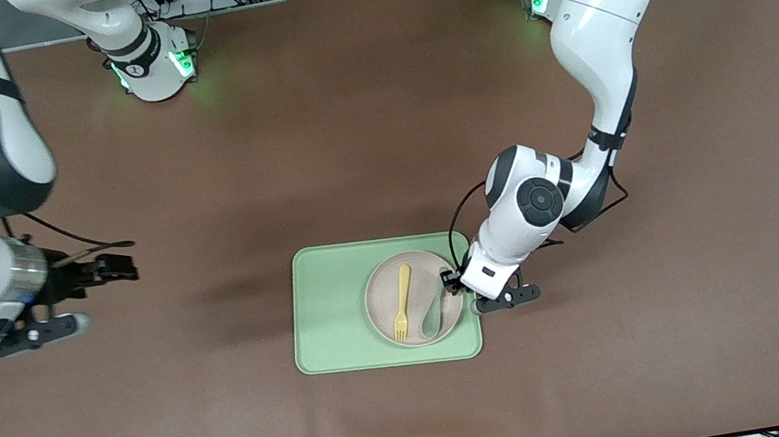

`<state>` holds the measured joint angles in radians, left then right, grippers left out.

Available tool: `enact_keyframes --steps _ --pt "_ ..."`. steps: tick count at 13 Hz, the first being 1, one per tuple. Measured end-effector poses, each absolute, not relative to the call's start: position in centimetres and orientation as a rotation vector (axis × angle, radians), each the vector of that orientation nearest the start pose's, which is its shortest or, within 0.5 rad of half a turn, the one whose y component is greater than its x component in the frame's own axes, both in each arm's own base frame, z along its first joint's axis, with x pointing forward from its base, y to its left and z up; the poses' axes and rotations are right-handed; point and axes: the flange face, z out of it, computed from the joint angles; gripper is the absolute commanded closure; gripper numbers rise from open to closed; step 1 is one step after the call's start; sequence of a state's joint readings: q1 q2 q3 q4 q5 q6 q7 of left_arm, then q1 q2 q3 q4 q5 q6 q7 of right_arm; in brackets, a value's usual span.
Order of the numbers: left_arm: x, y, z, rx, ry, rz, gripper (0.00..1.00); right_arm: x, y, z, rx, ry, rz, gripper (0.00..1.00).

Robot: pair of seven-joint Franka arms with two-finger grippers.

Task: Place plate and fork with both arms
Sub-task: 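Carry the plate onto the green tray while the right gripper approaches, then release the plate and lift the left gripper while the right gripper reaches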

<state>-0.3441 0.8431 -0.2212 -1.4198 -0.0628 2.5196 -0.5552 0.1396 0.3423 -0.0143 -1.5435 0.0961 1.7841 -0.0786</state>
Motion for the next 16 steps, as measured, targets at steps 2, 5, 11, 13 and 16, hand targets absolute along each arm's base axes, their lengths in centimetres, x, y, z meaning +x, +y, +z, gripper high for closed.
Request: enact_keyframes --steps 2,5,11,13,16 --pt "67.1 -34.8 29.4 -3.389 -0.208 -0.247 0.00 64.9 14.2 42.7 -3.032 -0.379 0.107 0.00" --pt "67.1 -27.2 44.6 -3.300 -0.284 -0.222 0.00 65.1 20.8 39.1 -2.985 -0.425 0.045 0.00" --pt "61.2 -10.0 61.2 -3.188 -0.263 -0.118 0.00 64.0 35.1 30.1 -2.930 -0.297 -0.147 0.00" --pt "59.0 -7.2 63.6 -3.172 -0.214 -0.067 0.00 63.3 39.0 27.3 -2.906 -0.250 -0.227 0.00" --pt "56.4 -3.7 66.2 -3.158 -0.183 -0.039 0.00 63.2 42.4 23.5 -2.889 -0.293 -0.315 0.00"
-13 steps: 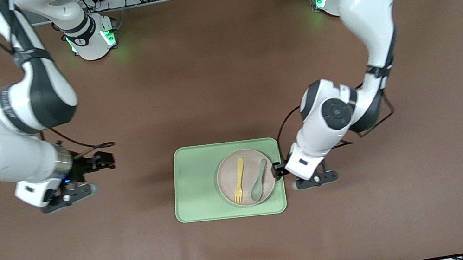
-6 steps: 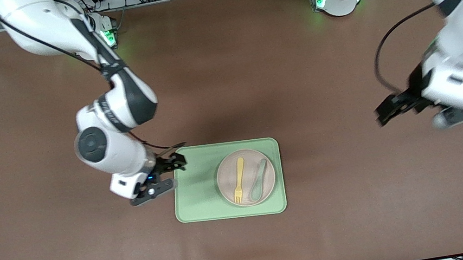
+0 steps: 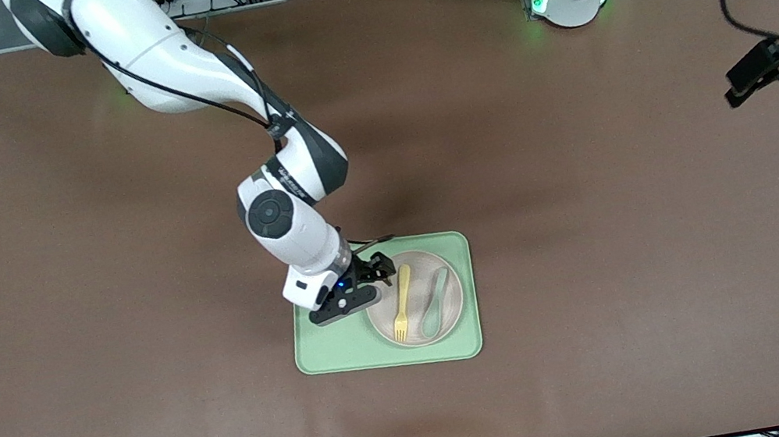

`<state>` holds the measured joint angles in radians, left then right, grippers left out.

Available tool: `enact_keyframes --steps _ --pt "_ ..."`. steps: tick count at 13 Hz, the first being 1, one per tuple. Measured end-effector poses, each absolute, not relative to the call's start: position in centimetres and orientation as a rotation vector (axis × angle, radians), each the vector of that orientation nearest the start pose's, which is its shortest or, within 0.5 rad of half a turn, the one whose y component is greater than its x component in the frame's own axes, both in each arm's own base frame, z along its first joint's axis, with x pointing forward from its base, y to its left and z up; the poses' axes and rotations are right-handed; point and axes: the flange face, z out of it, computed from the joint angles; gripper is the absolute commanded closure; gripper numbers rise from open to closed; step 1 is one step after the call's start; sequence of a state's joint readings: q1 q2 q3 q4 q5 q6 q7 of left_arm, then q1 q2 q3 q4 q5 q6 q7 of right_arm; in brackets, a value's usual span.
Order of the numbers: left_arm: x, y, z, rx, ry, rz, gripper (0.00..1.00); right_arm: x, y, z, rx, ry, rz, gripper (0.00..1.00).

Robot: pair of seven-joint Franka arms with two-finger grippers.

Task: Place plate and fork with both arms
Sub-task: 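Release the plate and lift the left gripper while the right gripper reaches, then lower the right gripper onto the yellow fork and grasp it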

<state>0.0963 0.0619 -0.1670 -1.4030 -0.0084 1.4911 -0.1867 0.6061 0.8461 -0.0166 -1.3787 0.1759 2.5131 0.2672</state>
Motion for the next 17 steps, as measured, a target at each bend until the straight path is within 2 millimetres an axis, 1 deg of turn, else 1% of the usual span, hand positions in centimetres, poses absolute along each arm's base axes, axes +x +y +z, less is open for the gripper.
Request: enact_keyframes --steps 2,5,7,9,13,15,16,17 --pt "55.5 -3.5 66.6 -3.153 -0.176 -0.028 0.00 63.1 44.4 22.4 -2.916 -0.372 -0.369 0.00" --pt "54.8 -4.3 66.3 -3.149 -0.152 -0.011 0.00 61.9 47.2 21.5 -2.970 -0.370 -0.439 0.00" --pt "54.1 -4.7 66.2 -3.147 -0.140 -0.004 0.00 61.1 48.5 20.6 -2.993 -0.345 -0.460 0.00" --pt "53.9 -4.7 66.2 -3.146 -0.140 -0.001 0.00 60.9 48.8 19.9 -3.005 -0.295 -0.462 0.00" --pt "54.0 -4.7 66.0 -3.147 -0.141 -0.010 0.00 61.1 48.7 19.3 -2.991 -0.174 -0.486 0.00" --pt "54.0 -4.8 66.0 -3.147 -0.138 -0.012 0.00 60.9 48.9 18.8 -2.990 -0.146 -0.483 0.00" --pt "54.0 -4.9 66.0 -3.147 -0.137 -0.012 0.00 60.8 49.0 18.7 -2.990 -0.144 -0.482 0.05" --pt "54.0 -4.9 66.0 -3.147 -0.137 -0.013 0.00 60.6 49.2 18.6 -2.989 -0.148 -0.483 0.23"
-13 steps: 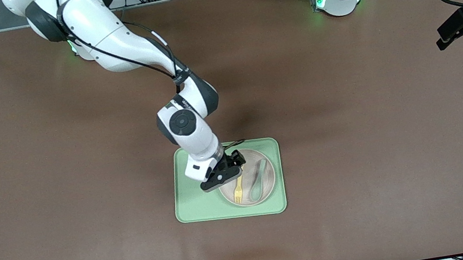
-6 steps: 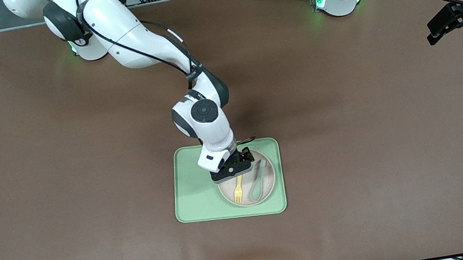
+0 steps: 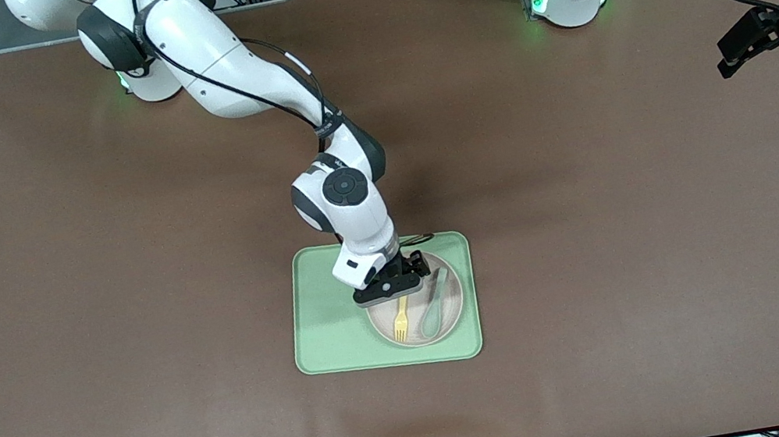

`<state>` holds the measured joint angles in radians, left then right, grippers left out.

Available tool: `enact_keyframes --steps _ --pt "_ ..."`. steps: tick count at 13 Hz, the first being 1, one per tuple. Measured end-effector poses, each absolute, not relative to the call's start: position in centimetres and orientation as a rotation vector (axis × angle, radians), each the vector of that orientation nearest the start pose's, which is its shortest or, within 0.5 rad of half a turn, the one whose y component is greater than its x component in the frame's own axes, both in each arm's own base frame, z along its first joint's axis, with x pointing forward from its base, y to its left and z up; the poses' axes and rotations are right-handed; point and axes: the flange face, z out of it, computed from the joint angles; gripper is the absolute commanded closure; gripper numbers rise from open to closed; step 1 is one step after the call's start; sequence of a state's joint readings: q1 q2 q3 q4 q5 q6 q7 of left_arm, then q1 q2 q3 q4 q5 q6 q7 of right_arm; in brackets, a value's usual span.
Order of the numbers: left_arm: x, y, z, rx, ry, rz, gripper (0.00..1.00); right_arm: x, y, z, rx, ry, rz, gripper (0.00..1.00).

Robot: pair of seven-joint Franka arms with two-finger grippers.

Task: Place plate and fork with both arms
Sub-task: 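Lower the right gripper onto the yellow fork and grasp it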

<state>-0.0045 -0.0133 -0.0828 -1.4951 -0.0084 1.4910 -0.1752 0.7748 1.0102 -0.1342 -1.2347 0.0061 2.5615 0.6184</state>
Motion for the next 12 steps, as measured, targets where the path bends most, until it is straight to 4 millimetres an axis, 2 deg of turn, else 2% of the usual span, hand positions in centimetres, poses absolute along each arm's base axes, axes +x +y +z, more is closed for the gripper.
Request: enact_keyframes --steps 3,4,12 --pt "54.0 -4.8 66.0 -3.147 -0.138 -0.013 0.00 60.3 49.5 17.6 -2.987 -0.161 -0.489 0.85" --pt "54.0 -4.8 66.0 -3.147 -0.140 -0.013 0.00 60.3 49.5 17.7 -2.985 -0.163 -0.495 1.00" --pt "54.1 -4.5 66.0 -3.147 -0.149 -0.013 0.00 60.6 49.9 18.7 -2.978 -0.155 -0.509 1.00"
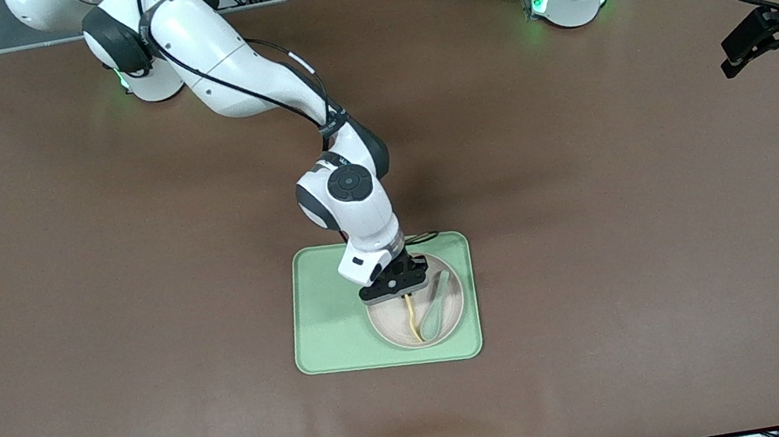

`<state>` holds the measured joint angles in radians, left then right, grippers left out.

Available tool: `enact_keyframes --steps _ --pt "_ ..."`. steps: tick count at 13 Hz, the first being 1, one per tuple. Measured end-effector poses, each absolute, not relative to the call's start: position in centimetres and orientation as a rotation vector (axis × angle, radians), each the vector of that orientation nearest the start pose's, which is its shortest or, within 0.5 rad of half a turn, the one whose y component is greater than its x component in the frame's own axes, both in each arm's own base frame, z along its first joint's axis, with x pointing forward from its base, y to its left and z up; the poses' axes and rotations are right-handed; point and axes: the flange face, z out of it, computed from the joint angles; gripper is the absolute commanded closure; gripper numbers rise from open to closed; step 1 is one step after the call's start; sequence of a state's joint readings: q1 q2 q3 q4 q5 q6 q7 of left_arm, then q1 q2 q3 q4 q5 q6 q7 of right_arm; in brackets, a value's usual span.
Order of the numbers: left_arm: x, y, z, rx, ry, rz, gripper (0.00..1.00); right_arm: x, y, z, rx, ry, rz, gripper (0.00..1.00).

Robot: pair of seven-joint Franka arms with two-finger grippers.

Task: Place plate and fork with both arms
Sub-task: 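Lower the right gripper onto the yellow fork and grasp it, then move the fork beside the plate and set it on the tray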

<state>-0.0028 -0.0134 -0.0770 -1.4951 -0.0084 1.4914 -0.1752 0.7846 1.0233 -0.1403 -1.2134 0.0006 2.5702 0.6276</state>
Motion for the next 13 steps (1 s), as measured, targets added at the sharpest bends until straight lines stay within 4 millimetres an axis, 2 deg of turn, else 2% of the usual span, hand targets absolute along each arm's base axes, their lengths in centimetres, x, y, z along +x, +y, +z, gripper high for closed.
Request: enact_keyframes --steps 2,5,7,8,9,13 --pt "54.1 -4.4 66.0 -3.147 -0.150 -0.014 0.00 60.9 49.5 19.9 -2.999 -0.132 -0.489 1.00" --pt "54.1 -4.3 66.0 -3.146 -0.152 -0.014 0.00 61.9 48.3 25.0 -3.029 -0.077 -0.453 1.00" --pt "54.0 -4.3 66.1 -3.146 -0.154 -0.016 0.00 63.2 46.1 27.5 -3.054 -0.017 -0.420 1.00" --pt "54.0 -4.2 66.1 -3.146 -0.156 -0.017 0.00 63.7 44.9 27.6 -3.070 0.011 -0.396 1.00" --pt "54.0 -4.2 66.2 -3.146 -0.158 -0.017 0.00 64.0 43.7 26.8 -3.095 0.034 -0.359 1.00" --pt "54.0 -4.1 66.1 -3.146 -0.159 -0.015 0.00 64.0 39.9 23.0 -3.185 0.104 -0.201 1.00"
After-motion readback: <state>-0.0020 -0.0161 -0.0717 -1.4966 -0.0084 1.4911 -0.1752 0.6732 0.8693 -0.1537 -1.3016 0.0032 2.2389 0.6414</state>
